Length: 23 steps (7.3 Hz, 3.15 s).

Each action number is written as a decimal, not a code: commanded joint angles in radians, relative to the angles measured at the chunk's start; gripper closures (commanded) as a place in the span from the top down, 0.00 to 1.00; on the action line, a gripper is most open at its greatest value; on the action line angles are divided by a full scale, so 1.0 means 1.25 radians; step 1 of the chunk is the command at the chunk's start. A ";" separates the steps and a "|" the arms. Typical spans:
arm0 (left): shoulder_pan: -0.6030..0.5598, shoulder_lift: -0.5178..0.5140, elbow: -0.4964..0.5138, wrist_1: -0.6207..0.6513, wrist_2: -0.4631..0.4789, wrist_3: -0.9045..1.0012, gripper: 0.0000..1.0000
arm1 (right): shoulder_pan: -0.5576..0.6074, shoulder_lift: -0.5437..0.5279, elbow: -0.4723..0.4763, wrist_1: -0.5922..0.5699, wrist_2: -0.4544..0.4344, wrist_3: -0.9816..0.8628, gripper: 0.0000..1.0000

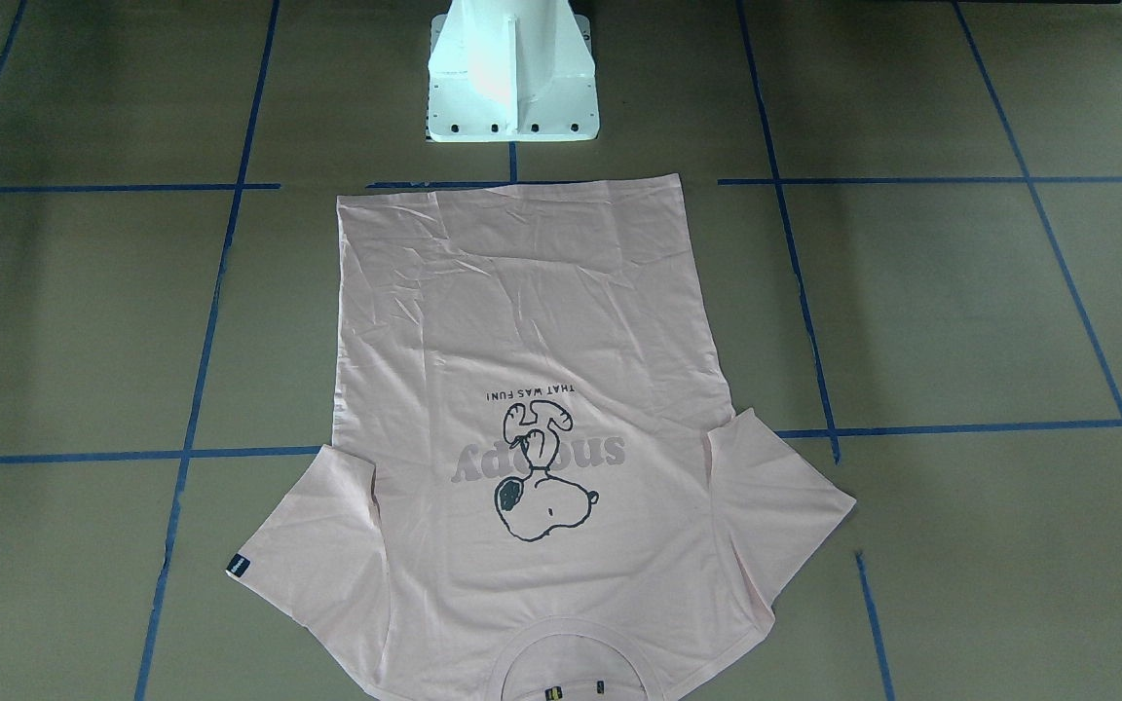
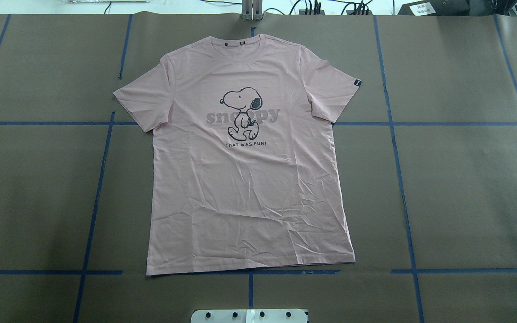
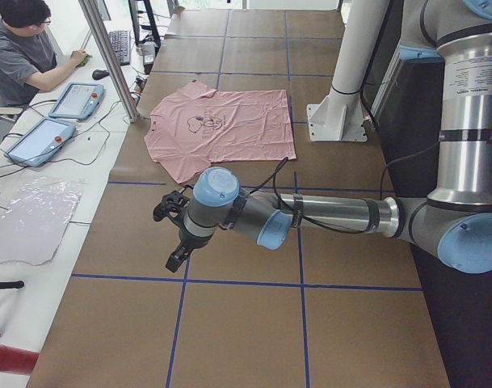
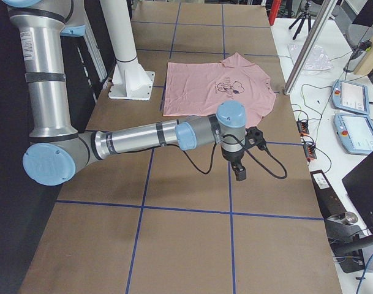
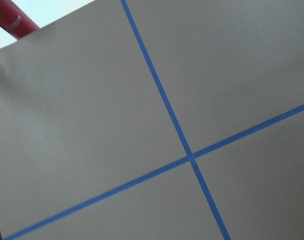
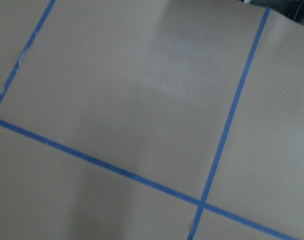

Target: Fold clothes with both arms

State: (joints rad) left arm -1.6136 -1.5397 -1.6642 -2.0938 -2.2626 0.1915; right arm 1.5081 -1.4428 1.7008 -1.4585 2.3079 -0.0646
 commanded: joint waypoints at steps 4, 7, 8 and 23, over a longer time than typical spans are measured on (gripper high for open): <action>0.121 -0.179 0.070 -0.200 -0.044 -0.266 1.00 | -0.122 0.183 -0.181 0.225 0.055 0.291 1.00; 0.210 -0.178 0.080 -0.256 -0.041 -0.287 1.00 | -0.337 0.325 -0.277 0.374 -0.174 0.704 0.93; 0.210 -0.177 0.078 -0.257 -0.041 -0.287 1.00 | -0.386 0.343 -0.307 0.418 -0.239 0.782 0.85; 0.211 -0.173 0.078 -0.261 -0.042 -0.283 1.00 | -0.527 0.397 -0.505 0.519 -0.453 0.882 0.48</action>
State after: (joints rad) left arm -1.3499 -1.7565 -1.5662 -2.4206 -2.3148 -0.1631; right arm 0.8499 -0.9471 1.0696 -0.8100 1.7411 1.0379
